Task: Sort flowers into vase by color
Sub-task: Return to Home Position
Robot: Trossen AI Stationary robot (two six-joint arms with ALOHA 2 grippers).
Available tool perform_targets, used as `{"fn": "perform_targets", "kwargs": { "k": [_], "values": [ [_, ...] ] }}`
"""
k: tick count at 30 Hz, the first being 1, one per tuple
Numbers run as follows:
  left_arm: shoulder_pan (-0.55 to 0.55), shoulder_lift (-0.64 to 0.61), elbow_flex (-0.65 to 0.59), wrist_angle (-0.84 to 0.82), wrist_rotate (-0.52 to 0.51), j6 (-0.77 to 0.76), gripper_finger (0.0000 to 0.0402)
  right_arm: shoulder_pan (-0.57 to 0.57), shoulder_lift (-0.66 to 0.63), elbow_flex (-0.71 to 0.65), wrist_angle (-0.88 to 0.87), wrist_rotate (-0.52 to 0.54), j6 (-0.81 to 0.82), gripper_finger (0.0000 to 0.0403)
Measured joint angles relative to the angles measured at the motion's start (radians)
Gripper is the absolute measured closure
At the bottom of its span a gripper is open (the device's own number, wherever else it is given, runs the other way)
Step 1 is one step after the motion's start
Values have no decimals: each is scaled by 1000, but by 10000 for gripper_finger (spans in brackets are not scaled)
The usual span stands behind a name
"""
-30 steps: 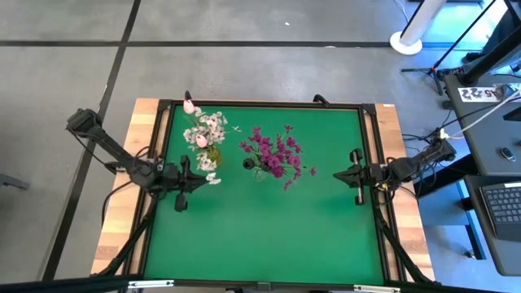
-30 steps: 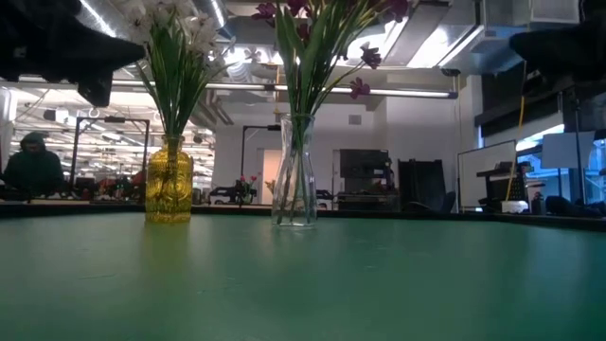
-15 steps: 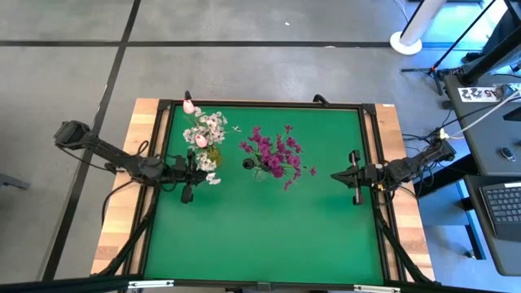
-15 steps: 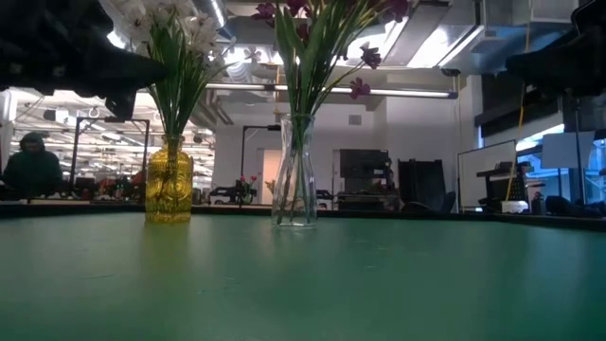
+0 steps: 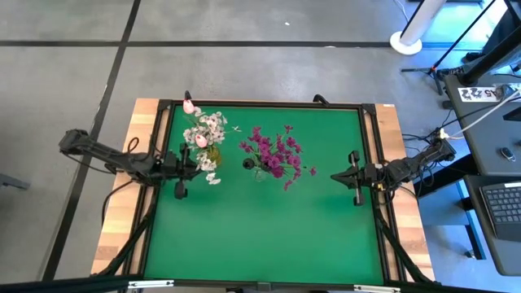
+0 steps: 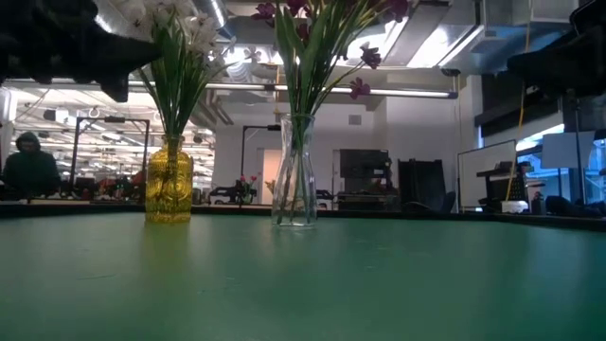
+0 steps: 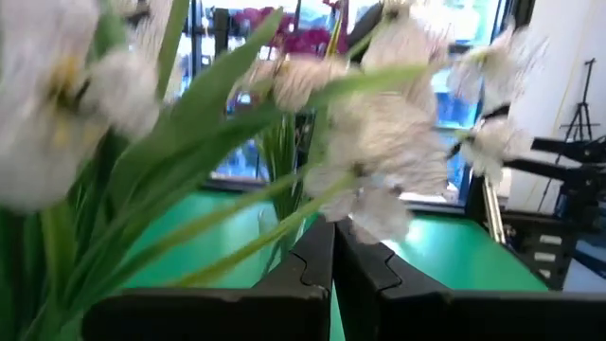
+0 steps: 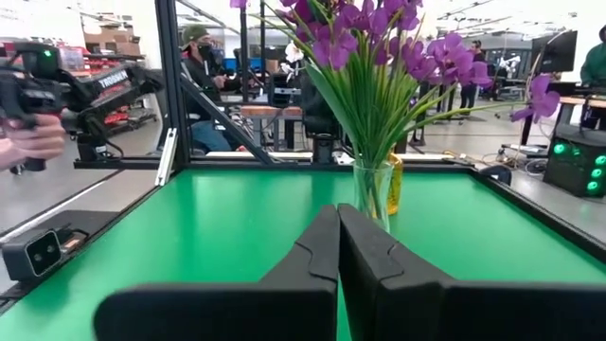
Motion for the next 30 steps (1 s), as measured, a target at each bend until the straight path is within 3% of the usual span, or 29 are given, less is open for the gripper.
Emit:
{"fn": "perform_targets", "kwargs": {
  "k": [6,12,19,30],
  "values": [
    [0,-196,0,-257,-18,-64,401,0,0,0,-2,-6,13,403],
    [0,-371,0,-395,-23,-62,401,0,0,0,-3,-7,13,403],
    [2,-368,0,-427,43,-94,401,0,1,0,-8,-7,-13,403],
    [2,-307,0,-427,55,-84,401,0,2,0,-12,-7,-42,403]
  ]
}}
